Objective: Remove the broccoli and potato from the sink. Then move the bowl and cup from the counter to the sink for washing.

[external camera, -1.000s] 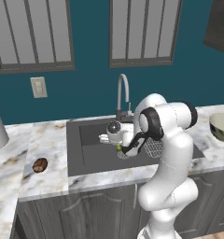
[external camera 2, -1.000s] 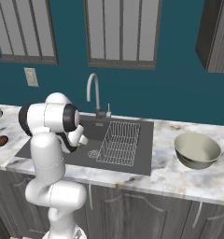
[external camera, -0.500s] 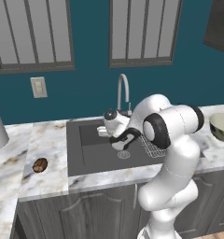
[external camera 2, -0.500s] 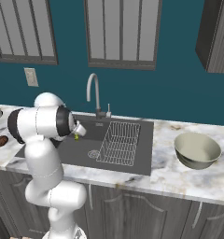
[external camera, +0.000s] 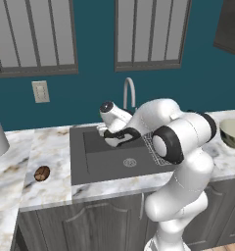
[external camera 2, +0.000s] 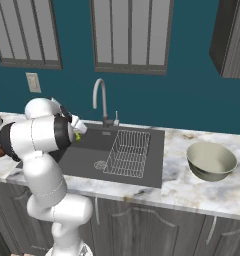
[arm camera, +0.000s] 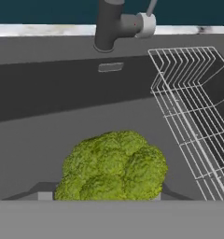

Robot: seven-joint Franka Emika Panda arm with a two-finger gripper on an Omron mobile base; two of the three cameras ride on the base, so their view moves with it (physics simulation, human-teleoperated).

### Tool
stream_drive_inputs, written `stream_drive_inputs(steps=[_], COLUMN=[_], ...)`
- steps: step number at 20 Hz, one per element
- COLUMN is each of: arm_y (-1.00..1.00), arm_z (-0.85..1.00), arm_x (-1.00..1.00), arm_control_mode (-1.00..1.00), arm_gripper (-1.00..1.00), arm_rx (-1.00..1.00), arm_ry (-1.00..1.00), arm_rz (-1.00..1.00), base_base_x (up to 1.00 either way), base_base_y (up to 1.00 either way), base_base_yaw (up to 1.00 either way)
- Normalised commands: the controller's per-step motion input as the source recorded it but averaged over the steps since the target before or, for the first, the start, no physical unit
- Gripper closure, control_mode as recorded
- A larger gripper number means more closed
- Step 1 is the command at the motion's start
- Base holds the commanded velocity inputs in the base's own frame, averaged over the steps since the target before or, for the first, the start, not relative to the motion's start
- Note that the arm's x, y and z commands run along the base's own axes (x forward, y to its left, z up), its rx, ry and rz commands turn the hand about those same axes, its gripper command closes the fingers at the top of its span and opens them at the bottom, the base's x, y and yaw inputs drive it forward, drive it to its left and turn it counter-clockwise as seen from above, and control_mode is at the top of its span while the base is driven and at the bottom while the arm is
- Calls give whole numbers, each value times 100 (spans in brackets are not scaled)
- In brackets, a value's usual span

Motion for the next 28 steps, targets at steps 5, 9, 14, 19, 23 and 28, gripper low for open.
stream_drive_inputs(steps=[5, 9, 14, 19, 23, 28], arm_y=[18, 19, 24, 31, 25, 27], arm_z=[40, 39, 32, 23, 24, 23], arm_x=[-6, -4, -7, -6, -6, -3], arm_control_mode=[-100, -100, -100, -100, -100, -100], arm_gripper=[100, 100, 100, 100, 100, 100], arm_rx=[-2, 0, 0, 0, 2, 9], arm_ry=[12, 7, 0, 0, 0, 0], arm_rz=[0, 2, 6, 11, 15, 16], base_base_x=[0, 0, 0, 0, 0, 0], base_base_y=[0, 0, 0, 0, 0, 0], base_base_yaw=[0, 0, 0, 0, 0, 0])
